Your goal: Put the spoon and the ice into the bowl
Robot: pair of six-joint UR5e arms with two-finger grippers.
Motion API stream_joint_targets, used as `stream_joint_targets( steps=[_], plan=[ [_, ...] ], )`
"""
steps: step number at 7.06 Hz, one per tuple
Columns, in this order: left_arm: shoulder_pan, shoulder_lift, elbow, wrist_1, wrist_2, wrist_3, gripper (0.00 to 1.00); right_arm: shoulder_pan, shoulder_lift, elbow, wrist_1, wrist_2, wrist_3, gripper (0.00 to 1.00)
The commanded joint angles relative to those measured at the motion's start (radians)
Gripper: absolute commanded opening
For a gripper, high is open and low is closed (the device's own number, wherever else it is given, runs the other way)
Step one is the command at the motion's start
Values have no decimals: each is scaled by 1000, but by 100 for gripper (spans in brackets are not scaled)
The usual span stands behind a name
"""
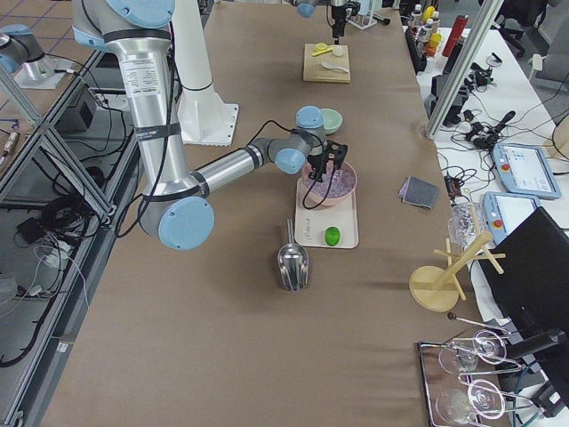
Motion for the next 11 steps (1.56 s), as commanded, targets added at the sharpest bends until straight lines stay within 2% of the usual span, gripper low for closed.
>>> stream_joint_targets(
  steps=[1,2,5,6,8,10,11],
  plan=[
    [0,0,-1,0,0,-1,97,0,-8,0,1,0,-1,11],
    [0,-1,2,0,0,-1,97,0,-6,1,1,1,-3,0],
    [2,-14,22,1,0,-7,97,32,2,52,-9,24,-3,0],
    [3,-14,22,1,0,-13,97,47,21,108,-104,41,-3,0],
    [5,-14,25,1,2,-13,97,-6,226,127,-337,3,70,0],
    [13,-44,60,0,2,-13,97,-104,317,116,-344,-89,234,0],
    [17,-72,80,1,2,-33,97,-155,392,51,-338,-171,291,0]
  ],
)
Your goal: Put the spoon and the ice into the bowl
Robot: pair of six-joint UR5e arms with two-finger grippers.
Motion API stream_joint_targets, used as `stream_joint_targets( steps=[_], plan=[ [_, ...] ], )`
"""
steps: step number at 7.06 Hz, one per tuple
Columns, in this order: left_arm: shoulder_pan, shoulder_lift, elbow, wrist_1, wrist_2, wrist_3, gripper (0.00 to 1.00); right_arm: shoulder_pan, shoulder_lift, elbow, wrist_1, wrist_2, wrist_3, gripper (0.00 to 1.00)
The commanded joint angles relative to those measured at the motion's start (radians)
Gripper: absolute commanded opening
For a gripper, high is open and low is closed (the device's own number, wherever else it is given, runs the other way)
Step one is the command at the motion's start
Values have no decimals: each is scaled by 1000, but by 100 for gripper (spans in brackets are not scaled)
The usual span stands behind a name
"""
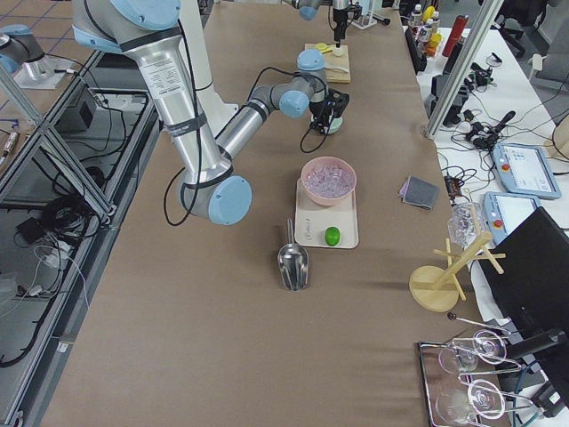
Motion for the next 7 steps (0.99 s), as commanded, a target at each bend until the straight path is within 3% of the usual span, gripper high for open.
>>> stream_joint_targets(
  steps=[1,2,4,5,6,7],
  plan=[
    [26,-43,36,0,0,-38,97,-85,164,-152,7,-113,106,0],
    [40,-51,37,0,2,-58,97,-119,226,-220,10,-163,126,0],
    [95,-58,37,0,38,-105,97,-148,243,-299,125,-231,161,0],
    [133,-63,37,0,55,-156,97,-148,242,-313,148,-239,196,62],
    [167,-63,38,0,87,-173,96,-139,242,-313,148,-239,203,100],
    [175,-72,65,0,94,-172,92,-107,244,-307,148,-227,172,100]
  ],
)
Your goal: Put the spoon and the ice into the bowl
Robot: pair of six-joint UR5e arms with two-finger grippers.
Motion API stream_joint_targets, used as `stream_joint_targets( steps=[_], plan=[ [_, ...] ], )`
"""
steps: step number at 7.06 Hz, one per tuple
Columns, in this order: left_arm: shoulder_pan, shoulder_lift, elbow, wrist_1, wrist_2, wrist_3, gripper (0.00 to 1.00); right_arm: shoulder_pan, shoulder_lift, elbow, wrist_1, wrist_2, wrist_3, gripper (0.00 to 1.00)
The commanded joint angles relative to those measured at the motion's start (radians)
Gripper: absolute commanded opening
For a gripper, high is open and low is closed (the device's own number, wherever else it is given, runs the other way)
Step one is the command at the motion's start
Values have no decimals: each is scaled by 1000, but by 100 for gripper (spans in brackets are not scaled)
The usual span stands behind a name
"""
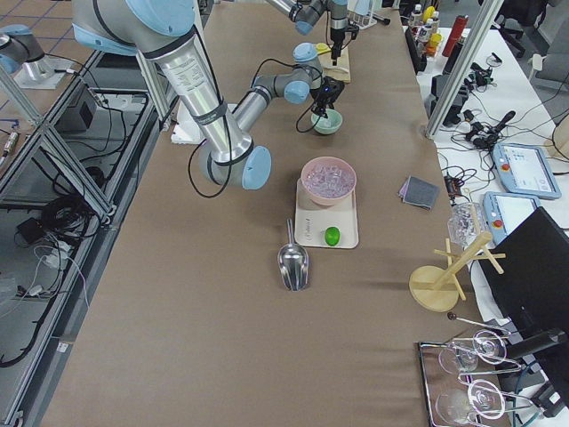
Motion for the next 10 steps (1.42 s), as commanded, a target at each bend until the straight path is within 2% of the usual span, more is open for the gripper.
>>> stream_joint_targets(
  steps=[1,2,3,4,5,7,8,9,10],
  plan=[
    [23,-26,48,0,18,-10,85,67,-12,27,-2,74,-42,100],
    [23,-34,48,2,18,-7,67,113,-52,77,-5,158,-59,100],
    [23,-37,44,2,18,-7,44,127,-143,173,-7,168,-112,100],
    [23,-42,41,3,15,-5,5,143,-191,214,-7,190,-146,100],
    [23,-45,42,3,14,-3,0,146,-193,213,-7,198,-148,100],
    [21,-57,1,9,6,-17,0,178,-239,246,-5,236,-156,100],
    [23,-87,-56,20,1,-75,0,190,-327,328,-5,260,-203,100],
    [50,-155,-71,15,-55,-244,0,198,-428,393,-5,274,-246,100],
    [129,-246,-78,17,-49,-364,0,206,-502,429,-4,276,-298,100]
  ],
)
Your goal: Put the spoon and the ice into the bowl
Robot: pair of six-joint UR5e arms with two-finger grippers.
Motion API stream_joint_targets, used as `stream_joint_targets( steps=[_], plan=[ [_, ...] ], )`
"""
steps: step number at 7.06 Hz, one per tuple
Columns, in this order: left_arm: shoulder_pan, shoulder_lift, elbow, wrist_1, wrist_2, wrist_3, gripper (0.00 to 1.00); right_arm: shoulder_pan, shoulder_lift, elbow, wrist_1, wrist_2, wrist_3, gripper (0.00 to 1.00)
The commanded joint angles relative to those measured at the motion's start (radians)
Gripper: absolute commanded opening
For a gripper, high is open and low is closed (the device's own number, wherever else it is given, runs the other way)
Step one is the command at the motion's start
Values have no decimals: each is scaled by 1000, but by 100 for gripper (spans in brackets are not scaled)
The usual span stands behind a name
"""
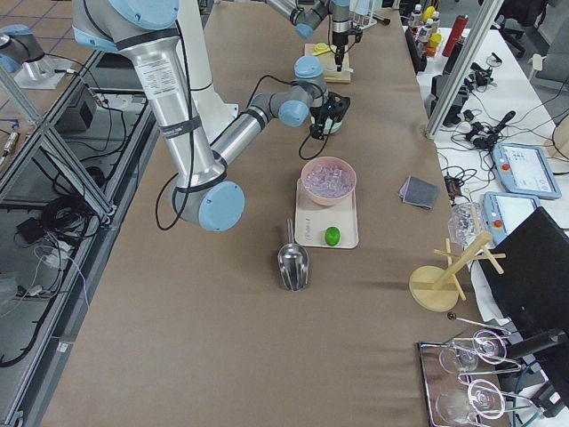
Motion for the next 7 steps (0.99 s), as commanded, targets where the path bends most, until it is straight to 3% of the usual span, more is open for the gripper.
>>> stream_joint_targets(
  steps=[1,3,4,7],
  plan=[
    [152,-198,8,3,49,-269,0,21,-159,79,3,22,-124,100],
    [260,-404,163,3,213,-374,0,58,-222,79,10,45,-211,100],
    [266,-447,219,1,227,-368,0,79,-241,80,12,66,-235,100],
    [237,-434,230,0,227,-273,0,119,-328,126,14,91,-291,100]
  ],
)
